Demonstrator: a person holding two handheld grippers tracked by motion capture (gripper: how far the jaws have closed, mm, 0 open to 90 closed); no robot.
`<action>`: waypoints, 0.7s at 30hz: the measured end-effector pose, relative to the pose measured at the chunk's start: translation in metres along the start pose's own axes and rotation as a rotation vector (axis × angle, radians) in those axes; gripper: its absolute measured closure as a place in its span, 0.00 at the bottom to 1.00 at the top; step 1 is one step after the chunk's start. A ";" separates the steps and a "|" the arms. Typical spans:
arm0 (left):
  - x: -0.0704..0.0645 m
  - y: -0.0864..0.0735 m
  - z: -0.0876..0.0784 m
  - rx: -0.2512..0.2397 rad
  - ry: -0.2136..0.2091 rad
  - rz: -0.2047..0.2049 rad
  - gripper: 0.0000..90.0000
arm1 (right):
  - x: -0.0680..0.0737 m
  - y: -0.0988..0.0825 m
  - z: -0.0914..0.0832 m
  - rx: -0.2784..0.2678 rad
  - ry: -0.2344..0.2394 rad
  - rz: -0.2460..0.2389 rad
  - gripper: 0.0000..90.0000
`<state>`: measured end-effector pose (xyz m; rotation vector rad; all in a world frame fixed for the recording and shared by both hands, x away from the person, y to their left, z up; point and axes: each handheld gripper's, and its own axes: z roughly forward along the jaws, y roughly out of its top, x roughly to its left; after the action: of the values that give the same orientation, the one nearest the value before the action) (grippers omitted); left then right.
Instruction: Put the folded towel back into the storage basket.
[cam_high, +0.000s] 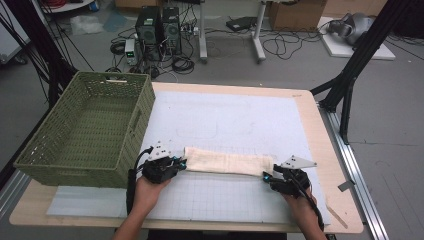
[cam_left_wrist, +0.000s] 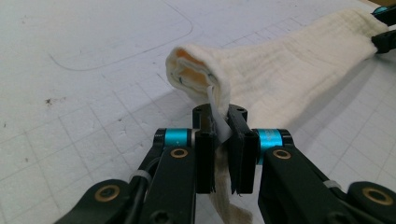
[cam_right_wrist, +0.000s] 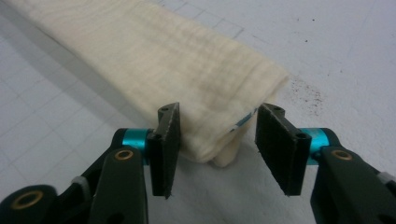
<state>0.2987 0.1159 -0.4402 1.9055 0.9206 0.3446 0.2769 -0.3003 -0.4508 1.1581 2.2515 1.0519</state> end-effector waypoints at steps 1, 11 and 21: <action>0.000 0.000 0.000 0.000 0.000 0.000 0.91 | -0.001 0.000 0.000 0.000 0.009 -0.002 0.60; -0.001 0.000 0.000 0.002 0.001 0.002 0.91 | 0.000 0.001 0.000 0.010 0.062 0.020 0.75; -0.002 0.002 -0.002 -0.018 0.011 0.012 0.91 | 0.004 0.004 0.000 0.021 0.066 0.013 0.89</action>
<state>0.2971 0.1154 -0.4377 1.8949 0.9104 0.3698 0.2762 -0.2961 -0.4478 1.1637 2.3138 1.0895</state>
